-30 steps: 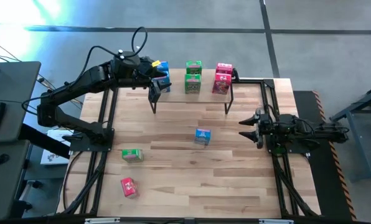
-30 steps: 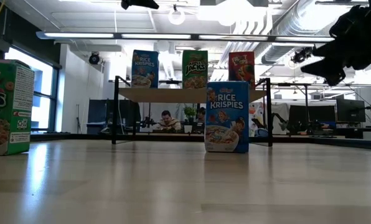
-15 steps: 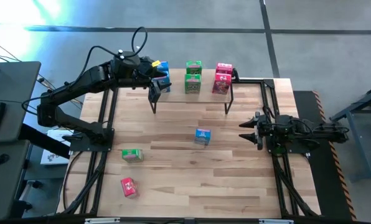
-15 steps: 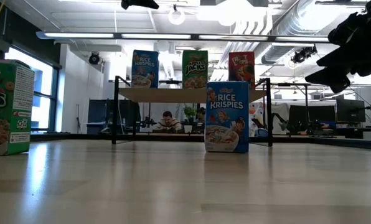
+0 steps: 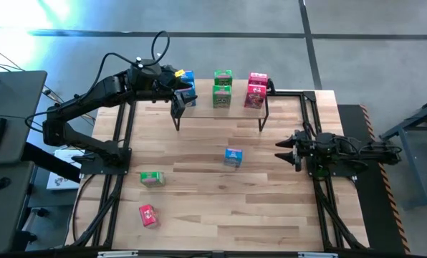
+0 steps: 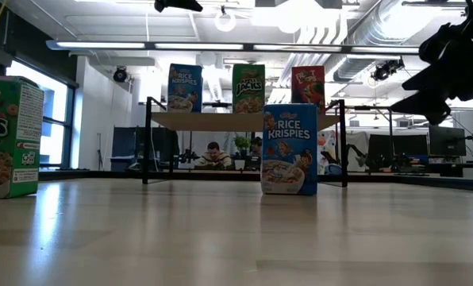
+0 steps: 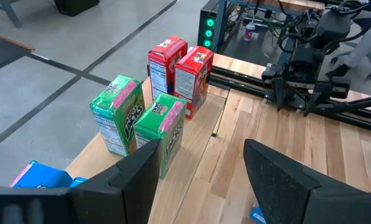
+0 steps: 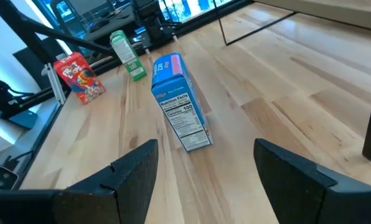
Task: Stack cereal on shelf
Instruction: Put the blue cereal box on the shelf aligned with the other blue cereal boxes
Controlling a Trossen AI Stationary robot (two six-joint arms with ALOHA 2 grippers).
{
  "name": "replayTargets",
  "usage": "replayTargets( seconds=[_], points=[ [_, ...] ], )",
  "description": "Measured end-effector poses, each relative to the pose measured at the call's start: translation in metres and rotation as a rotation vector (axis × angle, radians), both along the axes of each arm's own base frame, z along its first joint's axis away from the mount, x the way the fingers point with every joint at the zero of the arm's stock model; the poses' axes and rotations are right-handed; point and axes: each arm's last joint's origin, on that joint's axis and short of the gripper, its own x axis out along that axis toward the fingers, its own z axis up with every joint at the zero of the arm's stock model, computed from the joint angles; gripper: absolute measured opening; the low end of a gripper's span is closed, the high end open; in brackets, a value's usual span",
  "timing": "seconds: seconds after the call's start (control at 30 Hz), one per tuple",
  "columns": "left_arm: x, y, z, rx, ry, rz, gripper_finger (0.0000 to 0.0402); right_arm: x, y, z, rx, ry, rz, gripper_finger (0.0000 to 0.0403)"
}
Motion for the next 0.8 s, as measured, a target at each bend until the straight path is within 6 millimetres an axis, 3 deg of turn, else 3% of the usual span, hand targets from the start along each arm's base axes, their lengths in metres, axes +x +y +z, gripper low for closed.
replayTargets(
  seconds=[0.8],
  points=[
    [0.0003,-0.0001,0.0009,0.002,-0.010,0.000,0.0221,0.0000,0.0001,0.0000,0.030,-0.003,-0.004,0.0257]
  ],
)
